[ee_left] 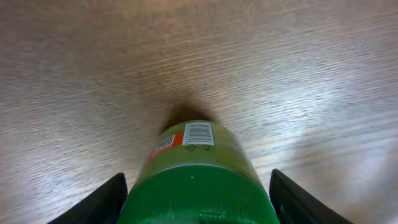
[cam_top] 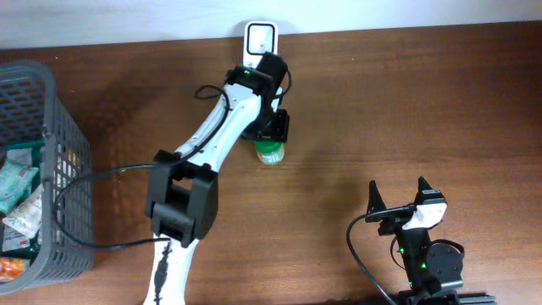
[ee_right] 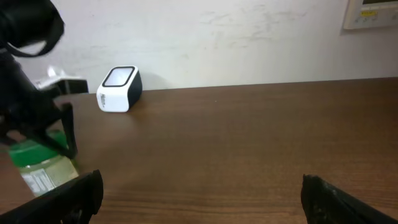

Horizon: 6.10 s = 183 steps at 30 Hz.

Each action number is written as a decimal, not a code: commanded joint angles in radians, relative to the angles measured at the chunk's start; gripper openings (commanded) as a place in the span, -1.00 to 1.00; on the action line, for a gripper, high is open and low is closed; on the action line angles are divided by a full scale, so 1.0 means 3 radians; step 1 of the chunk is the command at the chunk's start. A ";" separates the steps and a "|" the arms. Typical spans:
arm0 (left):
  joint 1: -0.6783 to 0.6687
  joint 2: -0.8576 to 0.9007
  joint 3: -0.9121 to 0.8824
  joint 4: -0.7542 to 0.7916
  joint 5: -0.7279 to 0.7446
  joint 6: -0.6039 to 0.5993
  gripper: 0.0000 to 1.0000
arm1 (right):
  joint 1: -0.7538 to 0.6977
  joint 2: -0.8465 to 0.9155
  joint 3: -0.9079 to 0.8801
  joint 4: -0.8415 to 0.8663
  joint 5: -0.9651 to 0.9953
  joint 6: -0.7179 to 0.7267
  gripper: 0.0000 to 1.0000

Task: Scan the item barcode
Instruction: 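Pick the green-capped jar from the basket with the left gripper, place it mid-table, then take the light green packet from the basket with the left gripper, set beside jar, then take the white tube from the basket with the left gripper, lay it left of packet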

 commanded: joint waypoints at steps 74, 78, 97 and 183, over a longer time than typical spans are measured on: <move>0.2611 -0.3286 -0.1074 0.2173 0.0017 0.2041 -0.77 | -0.0019 -0.0022 -0.0024 -0.0011 -0.0005 0.0013 0.96; 0.1642 -0.3000 -0.1078 0.1389 0.0017 0.1956 -0.79 | -0.0019 -0.0022 -0.0024 -0.0011 -0.0005 0.0013 0.96; 0.0676 -0.0816 0.0060 0.0005 -0.0333 0.1602 -0.12 | -0.0019 -0.0022 -0.0024 -0.0011 -0.0005 0.0013 0.96; 0.1069 -0.0866 -0.0739 0.0500 0.0123 0.1219 0.99 | -0.0019 -0.0022 -0.0024 -0.0011 -0.0005 0.0013 0.96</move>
